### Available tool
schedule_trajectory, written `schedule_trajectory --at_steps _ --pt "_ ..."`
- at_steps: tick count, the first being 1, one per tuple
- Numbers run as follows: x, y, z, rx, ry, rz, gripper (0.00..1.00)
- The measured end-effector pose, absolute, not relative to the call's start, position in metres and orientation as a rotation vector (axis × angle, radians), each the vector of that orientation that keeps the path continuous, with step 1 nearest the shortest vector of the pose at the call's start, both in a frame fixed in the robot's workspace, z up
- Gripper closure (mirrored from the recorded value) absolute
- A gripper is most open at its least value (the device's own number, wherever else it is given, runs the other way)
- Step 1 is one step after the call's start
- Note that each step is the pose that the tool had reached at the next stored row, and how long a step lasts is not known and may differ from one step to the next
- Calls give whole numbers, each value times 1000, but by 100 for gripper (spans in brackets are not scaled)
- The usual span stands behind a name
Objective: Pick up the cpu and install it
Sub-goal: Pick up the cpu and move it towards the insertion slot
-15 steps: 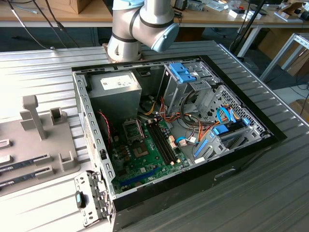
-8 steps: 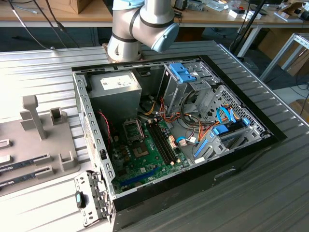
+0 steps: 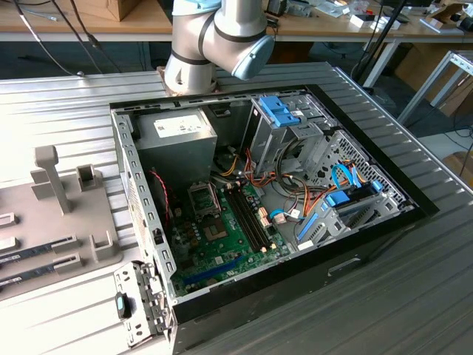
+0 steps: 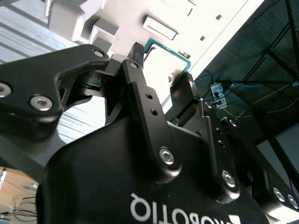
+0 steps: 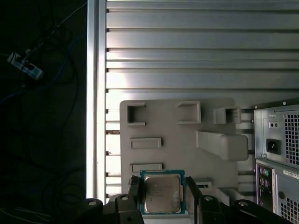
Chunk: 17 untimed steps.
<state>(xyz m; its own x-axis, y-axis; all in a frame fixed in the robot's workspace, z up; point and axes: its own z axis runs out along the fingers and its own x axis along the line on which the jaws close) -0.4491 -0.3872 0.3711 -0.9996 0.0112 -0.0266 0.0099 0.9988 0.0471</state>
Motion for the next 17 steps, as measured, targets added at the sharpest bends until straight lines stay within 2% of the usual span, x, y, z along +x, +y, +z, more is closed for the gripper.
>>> schedule_trajectory --at_steps 17 --pt "-445 -387 371 16 3114 73 53"
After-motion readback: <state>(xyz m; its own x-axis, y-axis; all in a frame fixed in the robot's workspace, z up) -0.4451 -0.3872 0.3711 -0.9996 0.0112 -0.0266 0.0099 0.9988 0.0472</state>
